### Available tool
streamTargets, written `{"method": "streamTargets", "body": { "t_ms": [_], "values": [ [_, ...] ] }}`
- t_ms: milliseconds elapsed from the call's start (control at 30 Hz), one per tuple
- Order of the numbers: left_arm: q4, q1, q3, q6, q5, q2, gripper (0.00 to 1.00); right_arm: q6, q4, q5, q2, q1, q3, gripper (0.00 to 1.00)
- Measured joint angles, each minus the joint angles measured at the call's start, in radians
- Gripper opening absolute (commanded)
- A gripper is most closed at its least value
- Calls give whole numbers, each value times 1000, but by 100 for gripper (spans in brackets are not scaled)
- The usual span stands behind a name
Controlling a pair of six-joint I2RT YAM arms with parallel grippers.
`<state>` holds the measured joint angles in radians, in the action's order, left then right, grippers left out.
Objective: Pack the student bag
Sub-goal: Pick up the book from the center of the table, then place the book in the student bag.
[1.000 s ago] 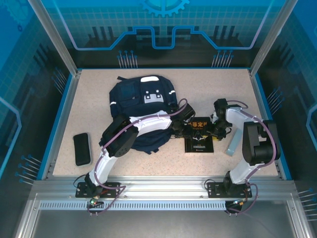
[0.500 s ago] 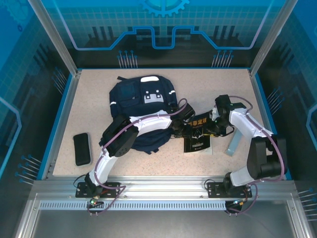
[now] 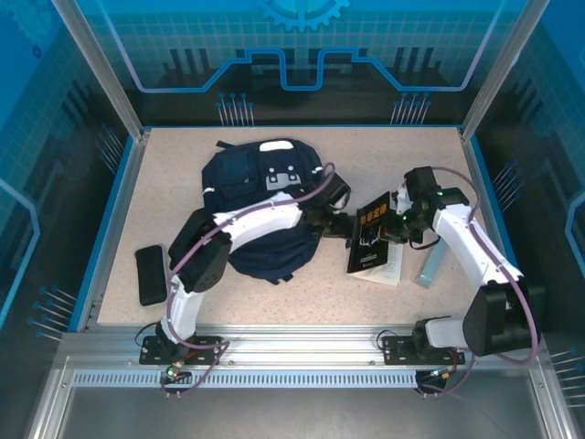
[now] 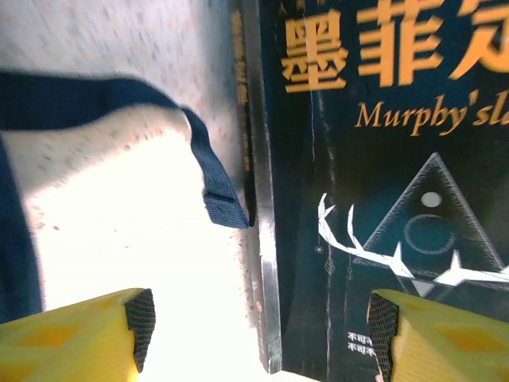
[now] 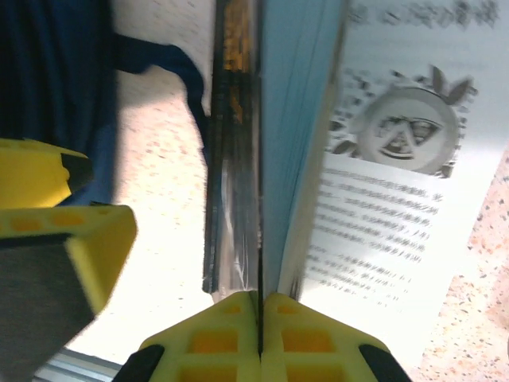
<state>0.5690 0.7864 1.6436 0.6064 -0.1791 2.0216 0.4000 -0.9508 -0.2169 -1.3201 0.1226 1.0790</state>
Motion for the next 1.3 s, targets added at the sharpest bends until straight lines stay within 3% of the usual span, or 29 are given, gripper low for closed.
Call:
{"method": "streamTargets", "body": {
  "t_ms": [167, 200, 500, 800, 1000, 1067, 1200, 1300],
  "values": [
    [-48, -100, -69, 26, -100, -105, 92, 3, -2, -91, 24, -1, 64, 0],
    [-62, -123, -93, 34, -126, -123, 99, 8, 0, -116, 24, -1, 76, 0],
    [-164, -312, -291, 91, -284, -265, 99, 87, 99, -336, -6, 69, 153, 0],
    [-167, -552, -435, 92, -270, -532, 99, 155, 206, -402, -245, 320, 357, 0],
    [-146, -600, -544, 91, -209, -643, 99, 162, 256, -420, -405, 394, 422, 0],
    [-140, -600, -582, 91, -203, -645, 99, 161, 256, -414, -454, 394, 423, 7],
    [-132, -600, -657, 93, -203, -638, 99, 156, 242, -372, -557, 391, 428, 38],
    [-133, -600, -682, 92, -204, -616, 97, 141, 224, -327, -604, 388, 433, 46]
  ]
}}
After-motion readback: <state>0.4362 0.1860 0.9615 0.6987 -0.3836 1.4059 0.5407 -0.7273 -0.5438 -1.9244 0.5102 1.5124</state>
